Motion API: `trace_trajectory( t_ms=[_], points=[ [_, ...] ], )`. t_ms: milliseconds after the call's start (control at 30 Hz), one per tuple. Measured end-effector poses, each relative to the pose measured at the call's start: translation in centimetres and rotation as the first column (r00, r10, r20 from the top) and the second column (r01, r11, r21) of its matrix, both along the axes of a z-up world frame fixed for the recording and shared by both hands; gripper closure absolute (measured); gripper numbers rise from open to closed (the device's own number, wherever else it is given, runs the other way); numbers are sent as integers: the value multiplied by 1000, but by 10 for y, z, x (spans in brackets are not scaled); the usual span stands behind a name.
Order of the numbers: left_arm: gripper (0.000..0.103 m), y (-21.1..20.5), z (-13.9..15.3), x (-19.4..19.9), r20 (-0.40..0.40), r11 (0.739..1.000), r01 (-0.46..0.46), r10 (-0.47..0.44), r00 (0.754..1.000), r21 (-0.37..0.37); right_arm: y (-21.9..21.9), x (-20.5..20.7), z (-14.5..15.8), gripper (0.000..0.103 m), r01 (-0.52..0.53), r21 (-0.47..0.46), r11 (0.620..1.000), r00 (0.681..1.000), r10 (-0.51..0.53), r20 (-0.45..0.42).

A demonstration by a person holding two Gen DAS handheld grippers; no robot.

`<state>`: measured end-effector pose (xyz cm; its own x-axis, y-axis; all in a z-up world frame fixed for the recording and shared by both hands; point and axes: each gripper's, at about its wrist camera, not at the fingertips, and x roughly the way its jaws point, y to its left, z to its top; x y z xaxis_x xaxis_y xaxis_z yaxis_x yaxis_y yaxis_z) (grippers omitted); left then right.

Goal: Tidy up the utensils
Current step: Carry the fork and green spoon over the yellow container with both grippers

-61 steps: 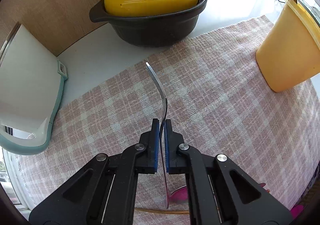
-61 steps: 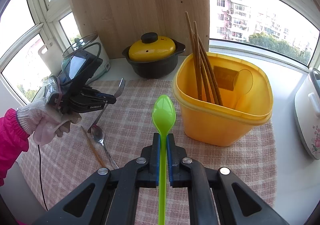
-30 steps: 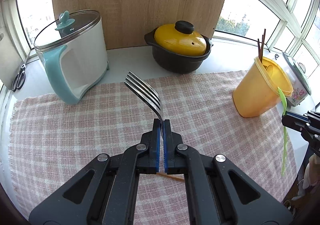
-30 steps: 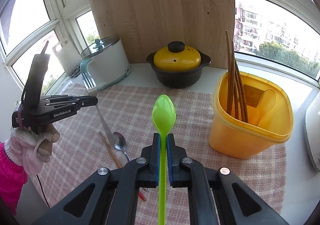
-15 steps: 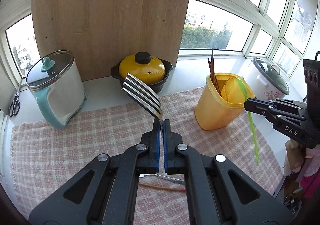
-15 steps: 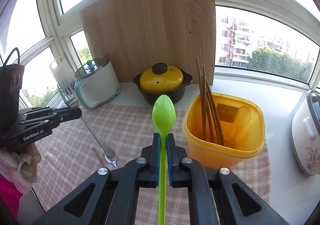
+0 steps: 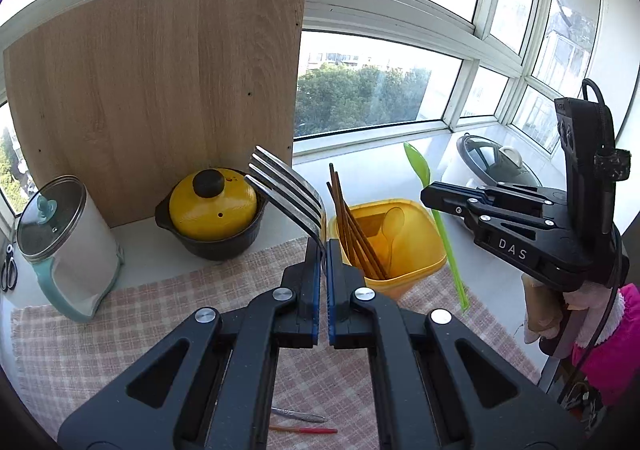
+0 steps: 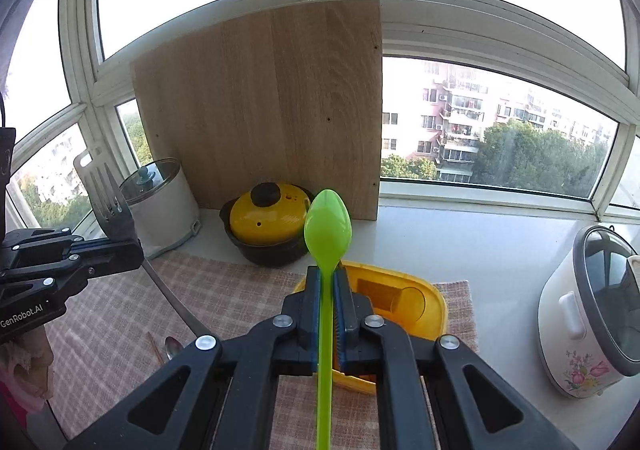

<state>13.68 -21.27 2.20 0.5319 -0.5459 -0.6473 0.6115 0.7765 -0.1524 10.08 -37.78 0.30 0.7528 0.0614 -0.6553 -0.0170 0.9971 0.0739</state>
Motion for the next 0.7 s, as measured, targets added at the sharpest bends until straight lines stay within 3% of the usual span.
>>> trace_trajectory(
  t_ms=[300, 700],
  points=[
    [103, -39, 3, 15, 7, 1000, 18, -18, 1000, -5, -28, 25, 5, 99, 42, -13, 999, 998, -42, 50],
    [103, -72, -6, 37, 5, 999, 22, -23, 1000, 22, -48, 54, -20, 99, 69, -15, 997, 997, -68, 32]
  ],
)
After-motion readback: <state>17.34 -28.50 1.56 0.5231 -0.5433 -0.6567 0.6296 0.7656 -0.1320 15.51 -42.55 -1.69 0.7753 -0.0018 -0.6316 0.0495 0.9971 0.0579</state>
